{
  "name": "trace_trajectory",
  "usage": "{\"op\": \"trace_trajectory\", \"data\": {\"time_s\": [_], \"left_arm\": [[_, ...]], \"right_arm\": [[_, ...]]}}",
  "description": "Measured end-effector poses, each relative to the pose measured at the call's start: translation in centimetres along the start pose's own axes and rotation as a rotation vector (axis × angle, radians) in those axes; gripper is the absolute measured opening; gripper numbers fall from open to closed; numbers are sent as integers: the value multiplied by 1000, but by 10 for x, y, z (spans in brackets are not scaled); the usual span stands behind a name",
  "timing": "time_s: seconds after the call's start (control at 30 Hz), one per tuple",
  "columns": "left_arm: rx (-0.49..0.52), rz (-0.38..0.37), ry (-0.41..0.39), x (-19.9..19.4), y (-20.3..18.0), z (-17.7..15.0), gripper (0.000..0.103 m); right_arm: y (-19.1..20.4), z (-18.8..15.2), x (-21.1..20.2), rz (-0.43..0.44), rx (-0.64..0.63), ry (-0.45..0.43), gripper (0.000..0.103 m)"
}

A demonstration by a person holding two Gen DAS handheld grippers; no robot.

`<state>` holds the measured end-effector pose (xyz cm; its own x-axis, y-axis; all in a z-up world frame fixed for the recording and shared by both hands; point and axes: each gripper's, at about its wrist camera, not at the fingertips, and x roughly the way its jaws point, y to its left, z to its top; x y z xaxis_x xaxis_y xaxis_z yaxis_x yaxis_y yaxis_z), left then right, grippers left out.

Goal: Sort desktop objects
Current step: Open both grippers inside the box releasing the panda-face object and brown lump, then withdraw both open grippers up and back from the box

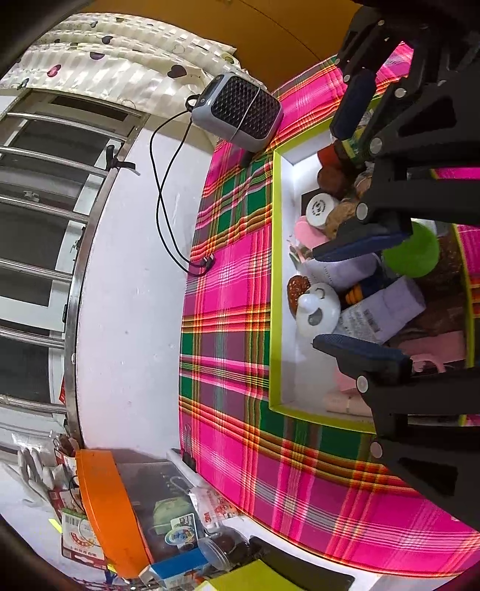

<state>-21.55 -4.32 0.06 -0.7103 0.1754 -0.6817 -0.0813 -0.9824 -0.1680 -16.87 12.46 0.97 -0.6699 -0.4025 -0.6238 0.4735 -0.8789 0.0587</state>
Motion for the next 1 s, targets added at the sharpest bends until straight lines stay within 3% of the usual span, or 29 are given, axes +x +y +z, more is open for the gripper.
{"op": "trace_trajectory", "data": {"time_s": [1.0], "left_arm": [[20, -8, 6, -82, -29, -57, 42]], "right_arm": [[12, -30, -67, -16, 50, 33, 30]]}}
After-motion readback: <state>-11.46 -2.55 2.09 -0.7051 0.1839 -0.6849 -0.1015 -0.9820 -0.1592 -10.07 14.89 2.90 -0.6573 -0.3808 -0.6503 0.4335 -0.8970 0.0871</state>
